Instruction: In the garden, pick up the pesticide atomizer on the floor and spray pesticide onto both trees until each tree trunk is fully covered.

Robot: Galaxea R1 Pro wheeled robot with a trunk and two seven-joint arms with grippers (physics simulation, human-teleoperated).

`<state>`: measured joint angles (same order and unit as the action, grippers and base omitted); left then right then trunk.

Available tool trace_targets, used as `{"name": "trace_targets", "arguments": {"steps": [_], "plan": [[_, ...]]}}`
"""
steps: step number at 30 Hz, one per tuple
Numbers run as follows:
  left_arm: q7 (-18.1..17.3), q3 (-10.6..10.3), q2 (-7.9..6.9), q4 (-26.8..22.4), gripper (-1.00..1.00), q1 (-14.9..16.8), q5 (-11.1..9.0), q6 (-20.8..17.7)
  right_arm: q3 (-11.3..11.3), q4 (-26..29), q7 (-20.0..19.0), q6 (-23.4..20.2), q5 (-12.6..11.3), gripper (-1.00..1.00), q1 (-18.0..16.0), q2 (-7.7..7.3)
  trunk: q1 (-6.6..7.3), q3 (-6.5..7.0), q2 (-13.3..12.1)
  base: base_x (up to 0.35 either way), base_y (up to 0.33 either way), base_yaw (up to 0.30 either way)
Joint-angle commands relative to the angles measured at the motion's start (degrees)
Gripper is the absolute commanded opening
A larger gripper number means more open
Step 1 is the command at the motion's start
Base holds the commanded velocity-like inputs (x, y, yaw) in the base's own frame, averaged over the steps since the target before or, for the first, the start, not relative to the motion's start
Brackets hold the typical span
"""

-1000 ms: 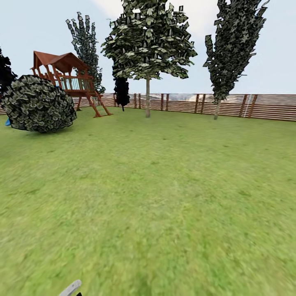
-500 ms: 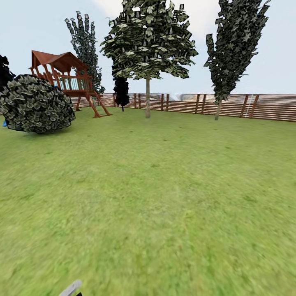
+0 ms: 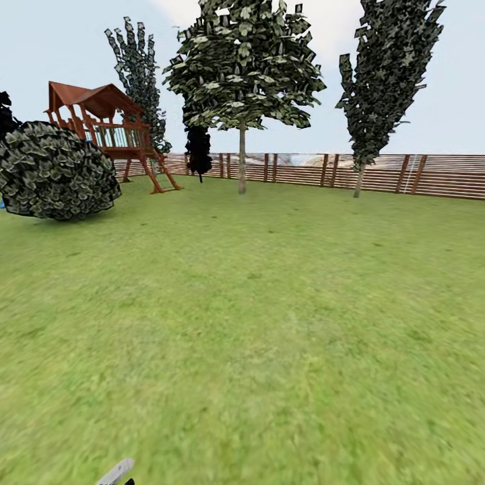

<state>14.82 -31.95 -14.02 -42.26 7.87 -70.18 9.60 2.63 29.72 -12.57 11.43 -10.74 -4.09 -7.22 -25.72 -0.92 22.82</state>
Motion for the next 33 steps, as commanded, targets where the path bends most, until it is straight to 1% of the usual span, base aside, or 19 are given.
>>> {"name": "trace_targets", "arguments": {"steps": [1,3,5,7,9,11,14,33], "plan": [[0.0,-0.4,-0.11,-0.1,-1.00,0.1,-0.6,0.5,0.2,0.0,-0.5,0.1,-0.6,1.00,0.0,0.01,-0.07,-0.10,0.1,0.335,0.000,0.000],[-1.7,-0.3,-0.12,0.0,-1.00,0.0,-0.6,0.5,0.2,0.0,-0.5,0.1,-0.6,1.00,0.0,0.01,-0.07,-0.10,0.1,0.335,0.000,0.000],[-5.7,-0.3,-0.13,0.1,-1.00,0.0,-0.8,0.1,0.2,-0.1,-0.5,0.1,-0.6,1.00,0.0,0.01,-0.07,-0.10,0.1,0.335,0.000,0.000],[-10.1,-0.2,-0.13,0.2,-1.00,0.0,-1.1,-1.2,0.2,-0.1,-0.5,0.1,-0.6,1.00,0.0,0.01,-0.07,-0.10,0.1,0.335,0.000,0.000],[-12.3,-0.1,-0.13,0.2,-1.00,0.0,-1.2,-2.1,0.2,-0.1,-0.5,0.1,-0.6,1.00,0.0,0.03,-0.07,-0.10,0.1,0.335,0.000,0.000],[-13.6,-0.1,-0.13,0.2,-1.00,0.0,-1.2,-2.7,0.2,0.0,-0.5,0.1,-0.6,1.00,0.0,0.02,-0.07,-0.10,0.1,0.335,0.000,0.000],[-14.2,0.0,-0.13,0.2,-1.00,0.0,-1.3,-3.0,0.1,-0.1,-0.5,0.1,-0.6,1.00,0.0,0.03,-0.07,-0.10,0.1,0.335,0.000,0.000],[-13.6,0.0,-0.13,0.3,-1.00,0.0,-1.3,-3.0,0.1,0.0,-0.5,0.1,-0.6,1.00,0.0,0.01,-0.07,-0.10,0.1,0.335,0.000,0.000]]}}
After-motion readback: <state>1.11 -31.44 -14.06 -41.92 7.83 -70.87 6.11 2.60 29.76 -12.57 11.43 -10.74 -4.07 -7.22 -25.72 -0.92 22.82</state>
